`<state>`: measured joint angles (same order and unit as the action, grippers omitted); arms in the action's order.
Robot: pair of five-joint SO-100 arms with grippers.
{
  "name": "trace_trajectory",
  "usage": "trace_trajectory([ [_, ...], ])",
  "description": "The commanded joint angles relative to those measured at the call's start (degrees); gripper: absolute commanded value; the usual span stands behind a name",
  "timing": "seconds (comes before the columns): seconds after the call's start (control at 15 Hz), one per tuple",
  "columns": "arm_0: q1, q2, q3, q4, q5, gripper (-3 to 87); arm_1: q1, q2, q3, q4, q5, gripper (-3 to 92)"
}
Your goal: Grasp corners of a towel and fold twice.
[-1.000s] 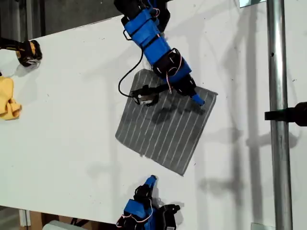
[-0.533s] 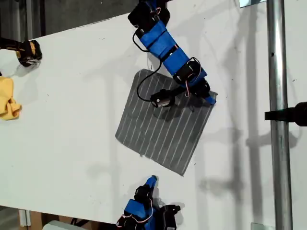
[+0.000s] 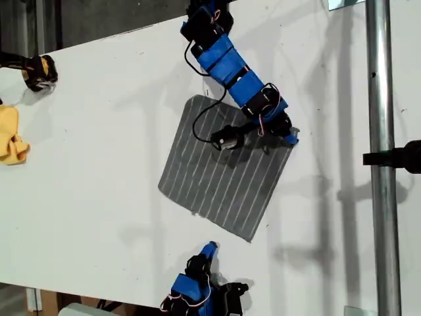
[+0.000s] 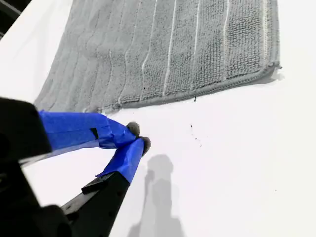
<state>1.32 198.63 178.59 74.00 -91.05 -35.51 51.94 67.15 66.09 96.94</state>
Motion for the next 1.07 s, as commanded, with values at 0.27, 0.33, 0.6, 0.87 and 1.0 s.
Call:
trace_trajectory([
  [0.27, 0.8, 0.2, 0.1, 0.4, -1.0, -1.5, 0.2, -0.3, -0.1, 0.4, 3.1, -0.2],
  [0.33, 0.8, 0.2, 0.1, 0.4, -1.0, -1.5, 0.1, 0.0, 0.2, 0.5, 3.1, -0.2],
  [0.6, 0.8, 0.2, 0.0, 0.3, -1.0, -1.5, 0.0, 3.3, 3.1, 1.1, 3.1, -0.2],
  [0.87, 2.5, -15.1, -21.4, 1.9, -2.3, -1.7, 0.3, 3.3, 3.1, 0.9, 2.6, -0.2],
  [1.0, 5.3, -43.4, -40.1, -3.0, 2.4, -1.7, 0.7, 3.4, 3.1, 0.9, 2.0, -0.2],
])
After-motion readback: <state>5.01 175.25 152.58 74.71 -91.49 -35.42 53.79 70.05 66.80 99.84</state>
